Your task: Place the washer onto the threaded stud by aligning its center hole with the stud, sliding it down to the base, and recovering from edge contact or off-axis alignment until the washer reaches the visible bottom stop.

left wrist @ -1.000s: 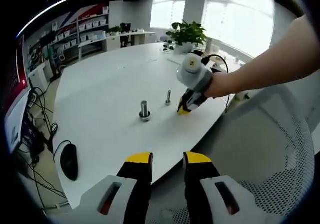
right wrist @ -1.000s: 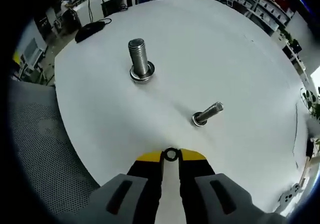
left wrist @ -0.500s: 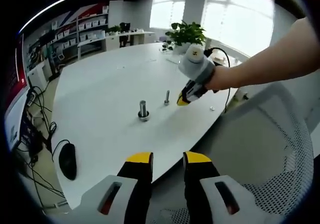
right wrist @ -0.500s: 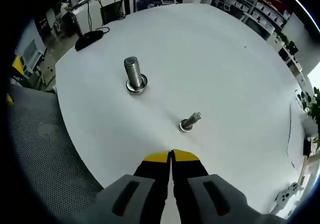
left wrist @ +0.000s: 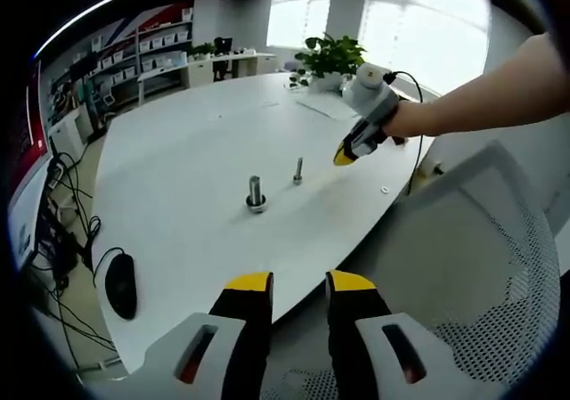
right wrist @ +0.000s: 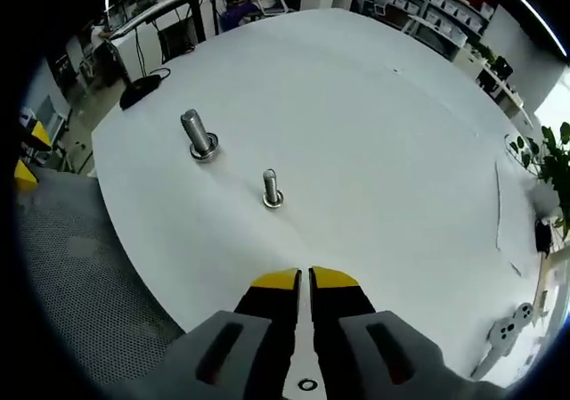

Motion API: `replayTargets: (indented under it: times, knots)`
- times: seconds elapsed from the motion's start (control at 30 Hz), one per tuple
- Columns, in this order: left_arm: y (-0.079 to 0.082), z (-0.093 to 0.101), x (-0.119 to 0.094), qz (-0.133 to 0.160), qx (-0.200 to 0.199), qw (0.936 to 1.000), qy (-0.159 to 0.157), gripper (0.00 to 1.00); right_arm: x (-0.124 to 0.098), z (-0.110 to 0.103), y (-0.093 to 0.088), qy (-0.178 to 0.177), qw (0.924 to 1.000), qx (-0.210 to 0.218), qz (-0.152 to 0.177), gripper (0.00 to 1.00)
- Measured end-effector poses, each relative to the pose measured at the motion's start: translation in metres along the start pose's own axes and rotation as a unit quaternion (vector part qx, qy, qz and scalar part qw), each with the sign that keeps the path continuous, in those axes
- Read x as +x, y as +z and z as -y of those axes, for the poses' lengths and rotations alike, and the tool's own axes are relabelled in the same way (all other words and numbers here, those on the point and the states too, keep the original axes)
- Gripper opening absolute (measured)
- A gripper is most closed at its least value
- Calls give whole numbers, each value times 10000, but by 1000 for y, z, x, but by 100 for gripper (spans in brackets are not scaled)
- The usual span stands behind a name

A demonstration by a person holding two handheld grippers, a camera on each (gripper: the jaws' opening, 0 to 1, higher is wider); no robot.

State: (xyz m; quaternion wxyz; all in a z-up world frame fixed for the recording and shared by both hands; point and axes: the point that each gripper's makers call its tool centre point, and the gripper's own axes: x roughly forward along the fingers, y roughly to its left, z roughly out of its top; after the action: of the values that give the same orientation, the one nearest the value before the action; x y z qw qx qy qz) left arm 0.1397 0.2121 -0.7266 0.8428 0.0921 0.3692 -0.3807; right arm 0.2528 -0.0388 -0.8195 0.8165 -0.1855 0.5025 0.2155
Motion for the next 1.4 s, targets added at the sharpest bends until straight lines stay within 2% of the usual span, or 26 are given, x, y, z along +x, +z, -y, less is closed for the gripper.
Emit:
replayTargets:
  times: [0.2, 0.3, 0.43, 0.63, 0.87, 1.03, 1.4]
  knots:
    - [-1, -2, 0, -6, -40, 10000, 43, 21, 1, 0, -23, 83, 9997, -112, -221, 16]
    - [0, -5, -1, 7, -84, 9999, 106, 21, 0, 5, -40, 140, 9988, -208, -412, 19]
    - [0, -7, -1, 20, -126, 9998, 168, 21, -5, 17, -56, 40, 9988, -159, -464, 29]
    - [-1, -9, -1, -21, -130, 9997, 201, 21, -11, 20, -85, 164, 9975, -116, -680, 29]
    - [-2, -9, -1, -46, -94, 9997, 226, 22, -16, 12, -116, 376, 9952, 37, -898, 29]
    - [-3, -10, -1, -65, -101, 9996, 252, 22, -18, 9, -127, 436, 9941, 12, -992, 29]
    - [-4, -12, -2, -84, -105, 9994, 334, 22, -14, 5, -137, 525, 9918, -115, -1163, 28]
